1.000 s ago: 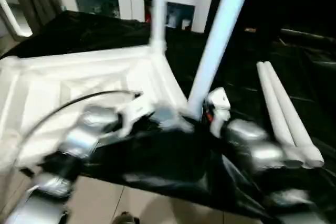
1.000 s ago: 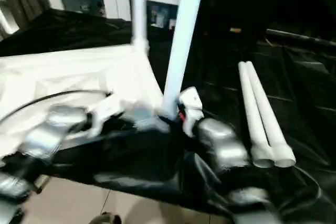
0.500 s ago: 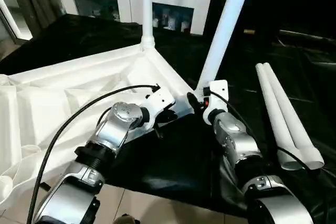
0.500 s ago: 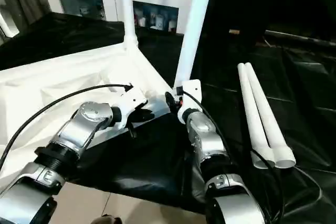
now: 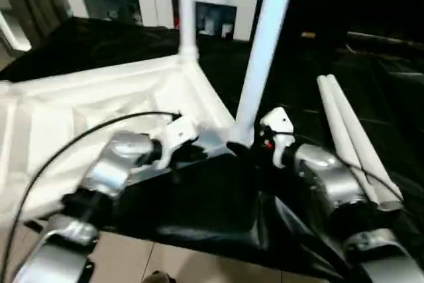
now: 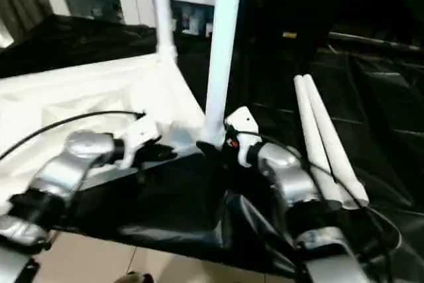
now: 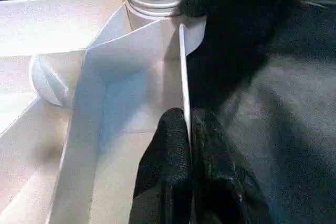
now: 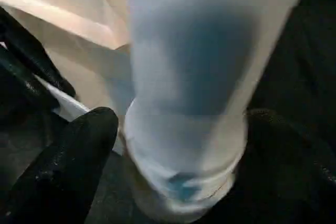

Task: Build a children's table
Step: Rotate leg to tighten

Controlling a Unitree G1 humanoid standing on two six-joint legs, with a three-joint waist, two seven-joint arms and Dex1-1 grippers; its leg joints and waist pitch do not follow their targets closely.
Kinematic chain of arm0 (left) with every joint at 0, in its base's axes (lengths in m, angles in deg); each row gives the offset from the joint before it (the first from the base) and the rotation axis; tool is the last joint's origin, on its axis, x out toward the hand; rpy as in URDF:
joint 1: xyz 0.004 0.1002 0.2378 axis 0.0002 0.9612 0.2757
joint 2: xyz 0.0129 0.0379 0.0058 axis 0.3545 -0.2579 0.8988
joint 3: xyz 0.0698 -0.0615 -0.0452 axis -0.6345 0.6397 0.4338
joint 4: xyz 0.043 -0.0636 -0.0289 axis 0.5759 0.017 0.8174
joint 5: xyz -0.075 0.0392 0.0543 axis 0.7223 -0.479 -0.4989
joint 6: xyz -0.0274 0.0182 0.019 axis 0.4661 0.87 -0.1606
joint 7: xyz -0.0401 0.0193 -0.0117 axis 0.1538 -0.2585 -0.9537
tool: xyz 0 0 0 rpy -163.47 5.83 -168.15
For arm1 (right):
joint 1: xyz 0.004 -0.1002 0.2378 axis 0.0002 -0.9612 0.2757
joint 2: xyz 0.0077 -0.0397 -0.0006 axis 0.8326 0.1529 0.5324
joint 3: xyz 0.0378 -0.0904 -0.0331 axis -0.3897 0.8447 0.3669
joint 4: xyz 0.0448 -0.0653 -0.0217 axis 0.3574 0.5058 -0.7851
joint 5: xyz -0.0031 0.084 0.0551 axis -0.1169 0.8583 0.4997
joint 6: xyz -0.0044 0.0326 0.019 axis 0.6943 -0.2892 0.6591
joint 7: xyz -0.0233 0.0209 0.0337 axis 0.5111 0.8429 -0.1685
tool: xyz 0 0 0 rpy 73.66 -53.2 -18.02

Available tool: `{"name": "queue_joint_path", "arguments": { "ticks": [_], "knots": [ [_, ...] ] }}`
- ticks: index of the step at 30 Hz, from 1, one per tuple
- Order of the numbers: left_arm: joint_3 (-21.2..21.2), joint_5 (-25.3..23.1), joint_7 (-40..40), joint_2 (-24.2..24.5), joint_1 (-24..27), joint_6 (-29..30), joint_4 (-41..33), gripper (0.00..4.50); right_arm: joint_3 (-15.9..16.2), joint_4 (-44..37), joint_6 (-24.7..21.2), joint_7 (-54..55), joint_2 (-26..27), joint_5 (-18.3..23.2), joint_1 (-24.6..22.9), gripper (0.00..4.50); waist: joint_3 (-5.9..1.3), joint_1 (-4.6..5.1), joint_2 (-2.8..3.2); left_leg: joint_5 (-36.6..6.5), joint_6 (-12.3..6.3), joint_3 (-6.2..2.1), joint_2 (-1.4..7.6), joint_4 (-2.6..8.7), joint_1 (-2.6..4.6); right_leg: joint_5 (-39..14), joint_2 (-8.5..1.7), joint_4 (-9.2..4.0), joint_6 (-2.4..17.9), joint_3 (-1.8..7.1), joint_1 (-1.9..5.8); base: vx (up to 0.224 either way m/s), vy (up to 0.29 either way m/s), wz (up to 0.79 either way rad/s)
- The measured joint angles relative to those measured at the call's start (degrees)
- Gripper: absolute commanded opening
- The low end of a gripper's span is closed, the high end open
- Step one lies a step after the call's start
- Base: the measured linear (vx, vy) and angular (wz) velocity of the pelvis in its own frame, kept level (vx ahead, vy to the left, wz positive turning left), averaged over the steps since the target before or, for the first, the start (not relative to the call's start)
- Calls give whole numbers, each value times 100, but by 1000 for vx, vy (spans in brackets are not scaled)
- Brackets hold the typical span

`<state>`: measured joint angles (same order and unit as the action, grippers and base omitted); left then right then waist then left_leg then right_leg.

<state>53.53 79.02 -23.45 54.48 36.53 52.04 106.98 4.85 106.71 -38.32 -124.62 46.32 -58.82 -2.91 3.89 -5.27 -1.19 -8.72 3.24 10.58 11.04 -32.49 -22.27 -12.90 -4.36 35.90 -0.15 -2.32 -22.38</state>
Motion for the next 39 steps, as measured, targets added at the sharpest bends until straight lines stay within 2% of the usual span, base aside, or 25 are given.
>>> {"name": "queue_joint_path", "arguments": {
  "ticks": [4, 9, 11, 13, 24, 30, 33, 36, 39],
  "knots": [
    [14, 95, -255, 184, 136, -83, -154, 0, 89, -280, -153, -694, -188, 237, -91, 435, 2, -6, -4, -1, -2, 13, 1, -2, -4, 0, -3, 1, 0, 5, -8, 0, 0, 0],
    [19, 173, -433, 267, 199, -100, -210, 0, 171, -301, -202, -951, -233, 276, -159, 435, 3, -9, -6, 0, -1, 21, 4, -7, -5, 0, -3, 9, 0, 9, -14, 0, 0, 0],
    [19, 196, -470, 288, 217, -101, -227, 0, 169, -300, -188, -964, -207, 276, -158, 401, 3, -9, -6, 0, -1, 24, 4, -8, -4, 0, -3, 10, 0, 12, -14, 0, 0, 0],
    [19, 206, -479, 309, 248, -101, -272, 0, 134, -288, -176, -962, -165, 284, -157, 393, 3, -9, -6, 0, -1, 27, 4, -7, -4, 0, -3, 10, 0, 13, -16, 0, 0, 0],
    [19, 249, -614, 326, 272, -101, -311, 0, 75, -251, -159, -990, -139, 422, -158, 287, 3, -24, -6, 4, -7, 39, 8, -13, -14, 1, -4, 24, 1, 18, -33, 0, 0, 0],
    [16, 239, -557, 309, 272, -100, -308, 0, 72, -216, -144, -915, -123, 420, -158, 273, 3, -24, -7, 4, -8, 40, 9, -15, -14, 1, -4, 25, 1, 18, -32, 0, 0, 0],
    [15, 73, -196, 140, 192, -97, -204, 0, -45, -12, -58, -414, 44, 374, -125, 272, 0, -16, -10, 7, -10, 42, 9, -21, -9, 4, -6, 29, 5, 18, -27, 0, 0, 0],
    [11, -178, 395, -216, -29, 46, 73, 0, -270, 319, -47, 582, 372, 257, 43, 270, 0, 9, -11, 13, -17, 57, 7, -24, 10, 14, -17, 28, 15, 23, -9, 0, 0, 0],
    [0, -410, 1185, -759, -299, 440, 364, 0, -635, 647, -148, 2131, 923, 209, 241, 270, -3, 17, -8, 12, -18, 67, -4, -25, 39, 16, -35, 23, 17, 24, 15, 0, 0, 0]
  ]
}}
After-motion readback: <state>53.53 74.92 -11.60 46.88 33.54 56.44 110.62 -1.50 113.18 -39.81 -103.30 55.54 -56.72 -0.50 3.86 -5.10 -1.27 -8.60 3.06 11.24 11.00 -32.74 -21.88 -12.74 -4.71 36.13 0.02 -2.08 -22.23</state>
